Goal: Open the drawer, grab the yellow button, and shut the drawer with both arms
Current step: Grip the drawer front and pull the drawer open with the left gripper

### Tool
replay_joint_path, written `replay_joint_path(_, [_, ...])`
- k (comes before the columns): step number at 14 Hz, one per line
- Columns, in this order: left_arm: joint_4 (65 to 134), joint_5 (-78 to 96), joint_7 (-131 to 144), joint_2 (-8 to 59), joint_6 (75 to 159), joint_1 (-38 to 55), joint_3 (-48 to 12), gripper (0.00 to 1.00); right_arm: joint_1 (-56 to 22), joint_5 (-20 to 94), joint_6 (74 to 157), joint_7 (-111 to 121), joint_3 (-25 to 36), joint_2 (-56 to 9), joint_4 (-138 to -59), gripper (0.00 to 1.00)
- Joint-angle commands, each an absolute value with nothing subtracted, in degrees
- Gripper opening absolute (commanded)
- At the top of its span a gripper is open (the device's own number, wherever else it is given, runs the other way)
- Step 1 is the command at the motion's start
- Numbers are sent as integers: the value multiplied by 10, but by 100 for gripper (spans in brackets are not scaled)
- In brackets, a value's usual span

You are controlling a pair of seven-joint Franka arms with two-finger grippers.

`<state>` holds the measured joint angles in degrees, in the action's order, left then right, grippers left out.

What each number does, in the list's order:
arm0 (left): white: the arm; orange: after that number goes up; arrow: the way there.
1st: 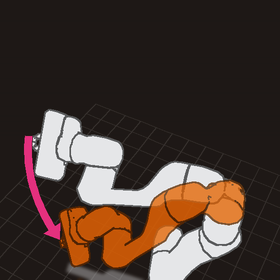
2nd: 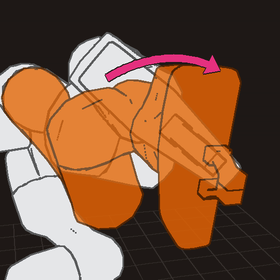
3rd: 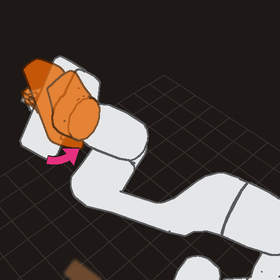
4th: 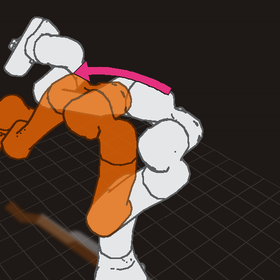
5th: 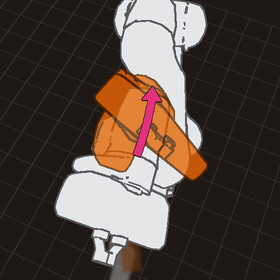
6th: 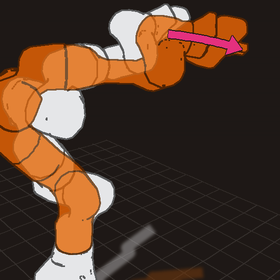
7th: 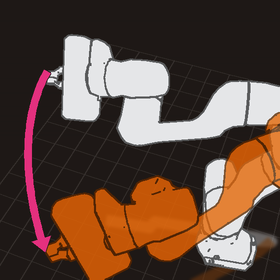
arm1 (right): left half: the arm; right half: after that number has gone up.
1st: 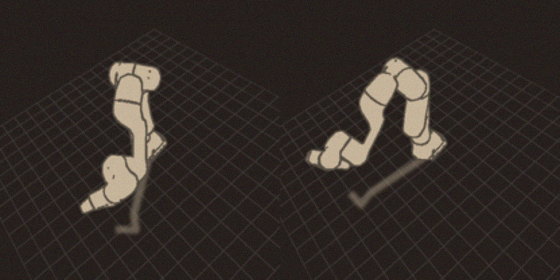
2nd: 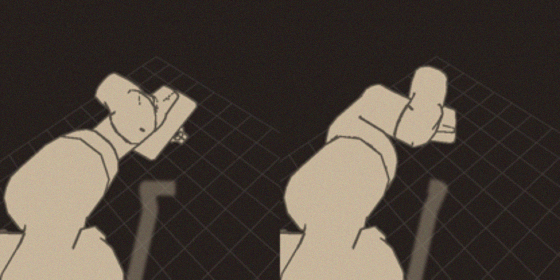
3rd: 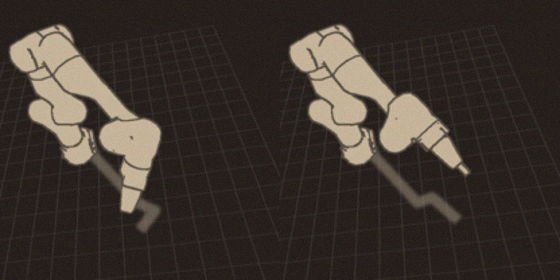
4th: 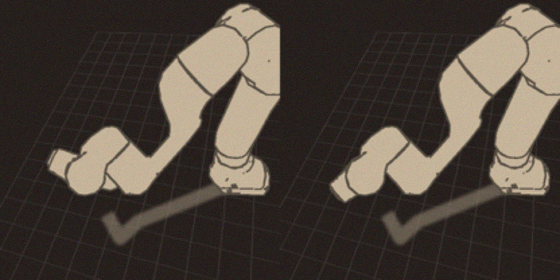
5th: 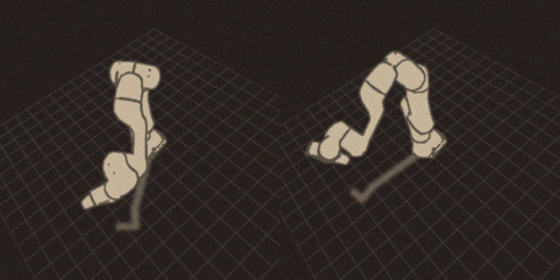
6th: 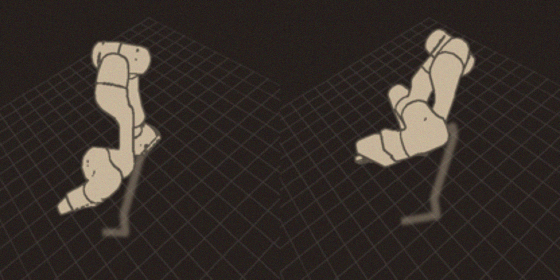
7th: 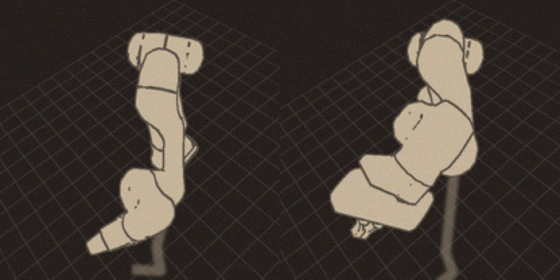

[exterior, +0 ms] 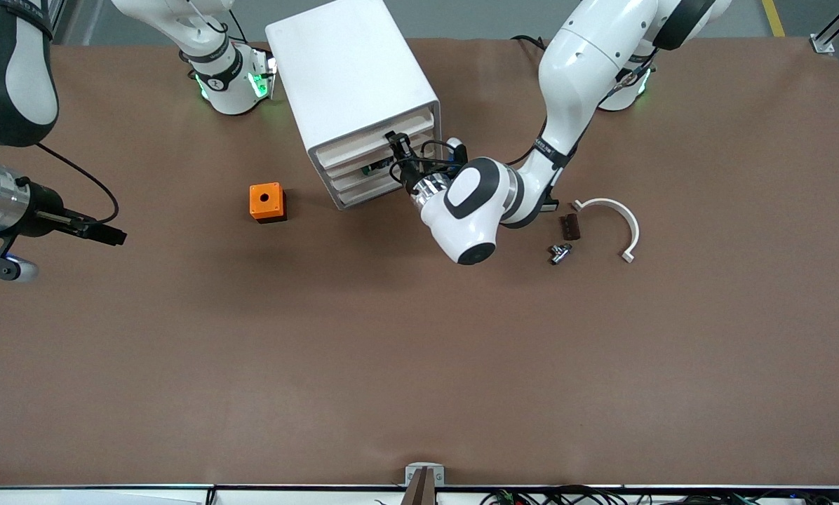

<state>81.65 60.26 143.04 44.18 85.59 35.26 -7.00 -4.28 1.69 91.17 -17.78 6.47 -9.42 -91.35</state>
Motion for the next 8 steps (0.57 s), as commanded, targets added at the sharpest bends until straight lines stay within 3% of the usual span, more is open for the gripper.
replay_joint_path(1, [790, 603, 1446, 441, 843, 326, -39, 1, -42, 23, 905, -188, 64, -88, -913, 100])
replay_joint_path(6, [744, 601, 1396, 447, 857, 310, 12, 1, -42, 23, 902, -189, 64, -89, -913, 100])
replay_joint_path(8, [743, 601, 1365, 447, 883, 308, 19, 8, -47, 23, 901, -227, 63, -88, -912, 100])
